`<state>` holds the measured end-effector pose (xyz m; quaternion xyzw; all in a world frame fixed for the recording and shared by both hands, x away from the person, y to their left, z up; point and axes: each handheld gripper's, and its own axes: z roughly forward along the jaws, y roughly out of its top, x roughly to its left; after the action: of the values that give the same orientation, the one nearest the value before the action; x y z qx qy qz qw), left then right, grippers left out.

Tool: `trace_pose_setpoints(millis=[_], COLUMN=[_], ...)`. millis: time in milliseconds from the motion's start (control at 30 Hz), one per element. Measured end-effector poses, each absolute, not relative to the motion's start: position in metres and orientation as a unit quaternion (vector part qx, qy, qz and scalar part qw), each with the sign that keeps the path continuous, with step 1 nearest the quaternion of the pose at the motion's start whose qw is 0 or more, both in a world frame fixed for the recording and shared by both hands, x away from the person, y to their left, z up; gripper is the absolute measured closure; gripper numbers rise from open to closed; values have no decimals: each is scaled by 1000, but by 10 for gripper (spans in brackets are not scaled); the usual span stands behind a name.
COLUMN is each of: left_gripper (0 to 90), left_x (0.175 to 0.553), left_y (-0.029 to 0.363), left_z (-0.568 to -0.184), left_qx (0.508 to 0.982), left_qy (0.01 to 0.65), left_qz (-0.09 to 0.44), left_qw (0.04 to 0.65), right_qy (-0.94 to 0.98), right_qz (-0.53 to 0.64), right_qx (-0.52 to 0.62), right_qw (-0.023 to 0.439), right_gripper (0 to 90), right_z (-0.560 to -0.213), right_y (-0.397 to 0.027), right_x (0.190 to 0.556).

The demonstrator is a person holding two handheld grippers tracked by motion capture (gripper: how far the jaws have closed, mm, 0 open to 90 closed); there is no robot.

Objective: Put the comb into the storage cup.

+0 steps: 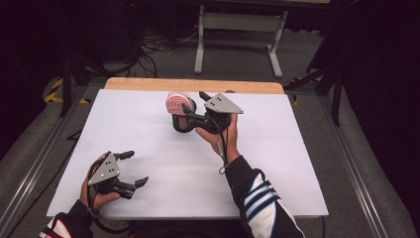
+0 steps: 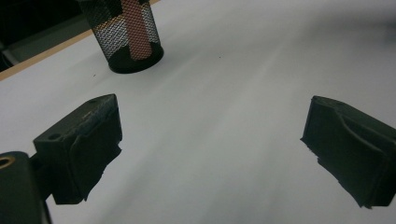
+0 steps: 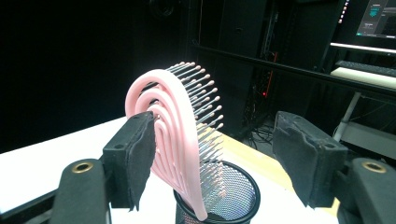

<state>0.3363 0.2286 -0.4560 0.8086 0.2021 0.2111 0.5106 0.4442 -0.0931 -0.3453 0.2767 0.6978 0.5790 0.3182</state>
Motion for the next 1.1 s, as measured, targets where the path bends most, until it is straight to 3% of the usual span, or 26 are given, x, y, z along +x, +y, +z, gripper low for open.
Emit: trace_pose_setpoints(millis=[500, 1100], left_gripper=[57, 58], left_x=[336, 337], left_y=[227, 228], left_z=[-457, -457], left_qx=[810, 812], left_qy=[203, 202], left_qz=[210, 211], left_qw=[509, 505], right_qy=[702, 704], right_qz=[568, 562], right_qx=[260, 265], right_qw=[342, 344], right_gripper=[262, 107], right_z=[-340, -346], right_y=[-100, -108], right_x=[436, 433])
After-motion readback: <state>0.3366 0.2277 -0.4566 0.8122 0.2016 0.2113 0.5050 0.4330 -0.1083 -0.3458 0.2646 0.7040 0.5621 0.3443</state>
